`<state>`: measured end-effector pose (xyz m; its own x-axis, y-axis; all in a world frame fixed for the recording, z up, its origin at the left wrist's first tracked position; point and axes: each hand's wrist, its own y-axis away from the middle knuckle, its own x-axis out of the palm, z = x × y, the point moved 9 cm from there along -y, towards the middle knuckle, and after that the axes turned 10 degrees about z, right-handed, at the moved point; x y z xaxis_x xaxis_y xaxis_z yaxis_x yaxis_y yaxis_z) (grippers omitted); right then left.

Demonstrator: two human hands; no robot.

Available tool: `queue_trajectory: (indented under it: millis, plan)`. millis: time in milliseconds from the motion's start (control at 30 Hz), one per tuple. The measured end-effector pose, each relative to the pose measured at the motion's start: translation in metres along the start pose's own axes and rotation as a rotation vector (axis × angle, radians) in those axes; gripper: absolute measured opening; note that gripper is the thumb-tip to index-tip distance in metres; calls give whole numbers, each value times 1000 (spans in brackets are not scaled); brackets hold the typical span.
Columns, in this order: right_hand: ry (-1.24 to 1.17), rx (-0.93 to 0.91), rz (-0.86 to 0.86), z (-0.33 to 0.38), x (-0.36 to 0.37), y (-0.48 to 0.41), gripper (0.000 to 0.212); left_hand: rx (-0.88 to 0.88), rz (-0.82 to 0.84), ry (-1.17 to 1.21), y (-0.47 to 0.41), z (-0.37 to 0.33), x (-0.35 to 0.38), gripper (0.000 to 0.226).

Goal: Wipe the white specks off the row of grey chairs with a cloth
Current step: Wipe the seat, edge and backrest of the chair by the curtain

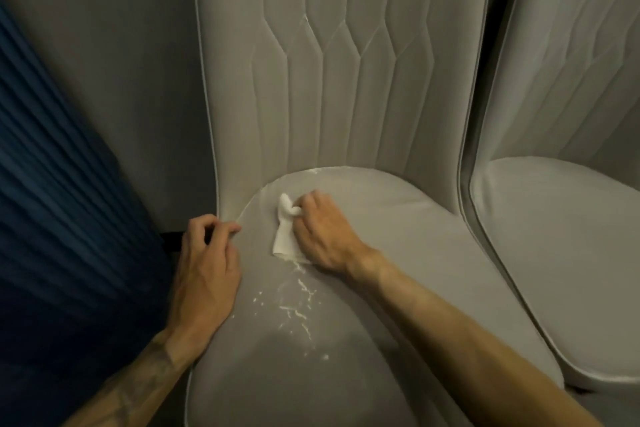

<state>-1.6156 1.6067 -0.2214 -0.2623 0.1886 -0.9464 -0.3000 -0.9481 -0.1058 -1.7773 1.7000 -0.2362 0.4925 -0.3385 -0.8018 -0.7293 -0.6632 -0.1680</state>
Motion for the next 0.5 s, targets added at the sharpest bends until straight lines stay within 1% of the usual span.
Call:
queue_trajectory:
  millis: [33, 67, 100, 133, 200, 233, 267, 300, 367, 400, 433, 467, 500]
  plan:
    - [-39, -27, -25, -1, -9, 3, 20, 0, -2, 4, 0, 0, 0, 24]
    - [-53, 4, -67, -19, -23, 6, 20, -2, 0, 14, 0, 0, 0, 24]
    - [-20, 79, -116, -46, -36, 10, 21, -8, 4, 25, 0, 1, 1, 24]
    - [66, 207, -128, -77, -46, 13, 24, -15, 6, 32, 0, 1, 1, 24]
    - [265, 485, -74, -129, -57, 18, 29, -16, 2, 26, 0, 1, 2, 24]
    - [303, 529, -60, -134, -56, 11, 30, -14, -4, 22, 0, 1, 2, 24]
    - [296, 510, -59, -126, -49, -2, 31, -14, -11, 22, -1, 1, 2, 24]
    - [269, 440, -40, -106, -36, -19, 32, -13, -17, 22, -1, 1, 1, 23]
    - [157, 190, -2, -46, -4, -48, 31, -16, -19, 14, -1, 2, 2, 23]
    - [81, 53, 18, -14, 7, -53, 28, -17, -21, 6, -1, 2, 1, 24]
    - [17, -45, 31, 9, 12, -52, 25, -19, -19, 1, 0, 3, 1, 25]
    - [-22, -92, 29, 18, 10, -47, 24, -23, -16, 0, 0, 4, 1, 25]
    - [-37, -93, -17, 11, -1, -42, 23, -27, -15, 4, 0, 4, 1, 25]
